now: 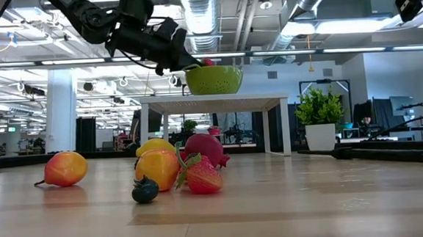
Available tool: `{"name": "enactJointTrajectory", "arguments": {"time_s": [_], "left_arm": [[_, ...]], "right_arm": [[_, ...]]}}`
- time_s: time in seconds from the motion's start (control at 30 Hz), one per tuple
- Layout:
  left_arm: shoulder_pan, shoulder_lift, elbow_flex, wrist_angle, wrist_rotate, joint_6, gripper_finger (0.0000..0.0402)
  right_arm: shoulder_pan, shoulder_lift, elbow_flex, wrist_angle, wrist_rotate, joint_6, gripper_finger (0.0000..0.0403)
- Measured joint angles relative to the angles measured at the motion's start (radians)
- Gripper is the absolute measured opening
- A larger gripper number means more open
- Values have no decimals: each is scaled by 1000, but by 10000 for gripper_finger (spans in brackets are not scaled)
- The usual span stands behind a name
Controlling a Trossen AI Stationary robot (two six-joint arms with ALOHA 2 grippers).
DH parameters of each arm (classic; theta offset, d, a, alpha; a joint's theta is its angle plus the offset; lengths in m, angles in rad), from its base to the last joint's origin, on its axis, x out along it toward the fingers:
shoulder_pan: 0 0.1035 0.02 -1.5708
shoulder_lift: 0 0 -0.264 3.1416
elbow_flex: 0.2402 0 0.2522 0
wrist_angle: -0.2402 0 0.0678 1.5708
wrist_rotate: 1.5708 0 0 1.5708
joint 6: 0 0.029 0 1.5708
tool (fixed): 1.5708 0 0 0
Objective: Pick & Place Fruit
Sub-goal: Put the red strawberry into the green strainer bowl, then put the yellow peach into the green strainer bowl
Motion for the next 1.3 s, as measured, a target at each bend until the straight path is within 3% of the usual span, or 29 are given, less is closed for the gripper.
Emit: {"name": "enactJointTrajectory", "arguments": {"time_s": [0.2,0.53,0.77,1.0,1.3], "left_arm": [[0,0,0,0,0,0,21],[-10,-14,-2,4,11,0,97],[-54,-68,-1,-5,42,27,105],[-164,-170,-1,-96,42,32,106],[-388,-285,-1,-296,42,28,106]], "right_arm": [[0,0,0,0,0,0,17],[0,0,0,0,0,0,17],[0,0,0,0,0,0,17],[0,0,0,0,0,0,17],[0,0,0,0,0,0,17]]}}
